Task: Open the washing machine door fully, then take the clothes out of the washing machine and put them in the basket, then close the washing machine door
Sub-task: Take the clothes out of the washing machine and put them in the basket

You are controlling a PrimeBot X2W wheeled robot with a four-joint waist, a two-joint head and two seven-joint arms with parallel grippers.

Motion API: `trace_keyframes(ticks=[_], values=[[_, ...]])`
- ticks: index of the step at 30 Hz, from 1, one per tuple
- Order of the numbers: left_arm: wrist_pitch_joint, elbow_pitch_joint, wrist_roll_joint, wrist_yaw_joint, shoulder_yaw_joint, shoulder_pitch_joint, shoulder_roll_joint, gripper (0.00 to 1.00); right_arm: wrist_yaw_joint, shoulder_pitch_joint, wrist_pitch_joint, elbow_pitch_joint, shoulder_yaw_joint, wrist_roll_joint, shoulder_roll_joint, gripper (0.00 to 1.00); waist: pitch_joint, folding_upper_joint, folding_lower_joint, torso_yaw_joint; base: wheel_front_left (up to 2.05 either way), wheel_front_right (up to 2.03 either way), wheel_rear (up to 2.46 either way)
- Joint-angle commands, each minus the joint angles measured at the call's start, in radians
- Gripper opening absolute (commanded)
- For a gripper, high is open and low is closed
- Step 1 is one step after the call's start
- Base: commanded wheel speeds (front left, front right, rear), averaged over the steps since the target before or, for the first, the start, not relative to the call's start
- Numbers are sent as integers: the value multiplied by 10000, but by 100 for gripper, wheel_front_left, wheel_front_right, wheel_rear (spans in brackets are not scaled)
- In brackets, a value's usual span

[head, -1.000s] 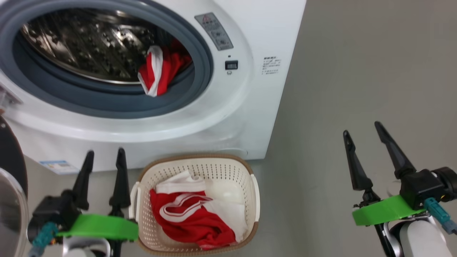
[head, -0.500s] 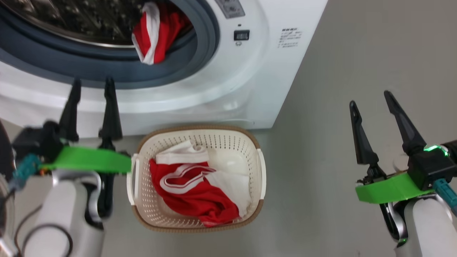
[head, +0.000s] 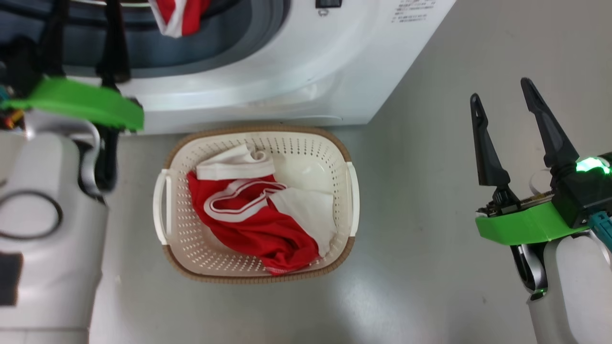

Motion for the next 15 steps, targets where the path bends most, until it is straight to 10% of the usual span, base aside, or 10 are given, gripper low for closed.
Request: trace_keyframes(ticks=[1,15], values=[[-23,-39,-56,-69,238,-301,489,100,62,-85,-53,-287,260,-54,-1,100,402,0,0,-161,0,0,0],[1726,2515,-1190,-796,-143,-3289,413,100,62,-545,-53,-114,444,132,-1,100,1189,0,0,-709,0,0,0]])
